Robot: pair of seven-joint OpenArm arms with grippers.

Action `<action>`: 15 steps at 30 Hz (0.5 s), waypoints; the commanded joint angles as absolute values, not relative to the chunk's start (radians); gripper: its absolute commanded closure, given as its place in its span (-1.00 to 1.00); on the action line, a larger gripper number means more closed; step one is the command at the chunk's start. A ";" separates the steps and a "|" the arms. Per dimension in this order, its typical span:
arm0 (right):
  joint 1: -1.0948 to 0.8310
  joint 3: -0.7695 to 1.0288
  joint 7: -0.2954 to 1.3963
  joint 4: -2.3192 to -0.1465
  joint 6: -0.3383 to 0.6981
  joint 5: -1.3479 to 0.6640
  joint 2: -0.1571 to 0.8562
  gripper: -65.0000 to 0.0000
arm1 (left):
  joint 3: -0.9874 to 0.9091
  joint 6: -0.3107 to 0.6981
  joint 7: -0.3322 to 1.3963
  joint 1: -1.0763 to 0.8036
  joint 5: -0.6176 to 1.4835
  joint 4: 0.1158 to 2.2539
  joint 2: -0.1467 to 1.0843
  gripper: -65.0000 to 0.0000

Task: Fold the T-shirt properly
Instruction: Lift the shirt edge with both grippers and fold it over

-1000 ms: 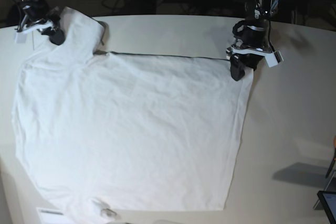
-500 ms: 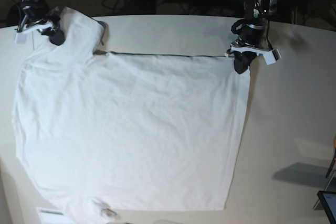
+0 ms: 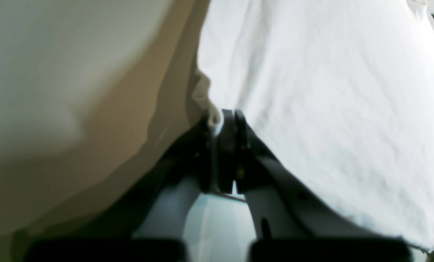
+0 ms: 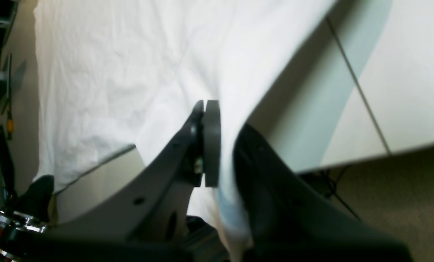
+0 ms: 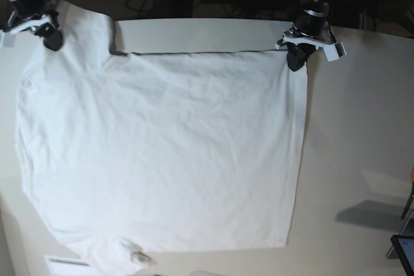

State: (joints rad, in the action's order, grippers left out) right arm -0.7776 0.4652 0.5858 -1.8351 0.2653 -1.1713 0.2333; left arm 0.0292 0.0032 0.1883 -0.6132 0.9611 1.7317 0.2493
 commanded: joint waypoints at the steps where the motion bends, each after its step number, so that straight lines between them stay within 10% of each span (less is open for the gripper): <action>1: -0.799 0.475 0.573 -1.859 0.278 -1.185 0.243 0.99 | 0.025 0.013 0.174 -0.631 0.958 1.765 0.257 1.00; 15: -0.860 0.475 0.573 -1.896 0.364 -1.184 0.249 0.99 | -0.102 0.016 0.176 -0.780 0.957 1.860 0.262 1.00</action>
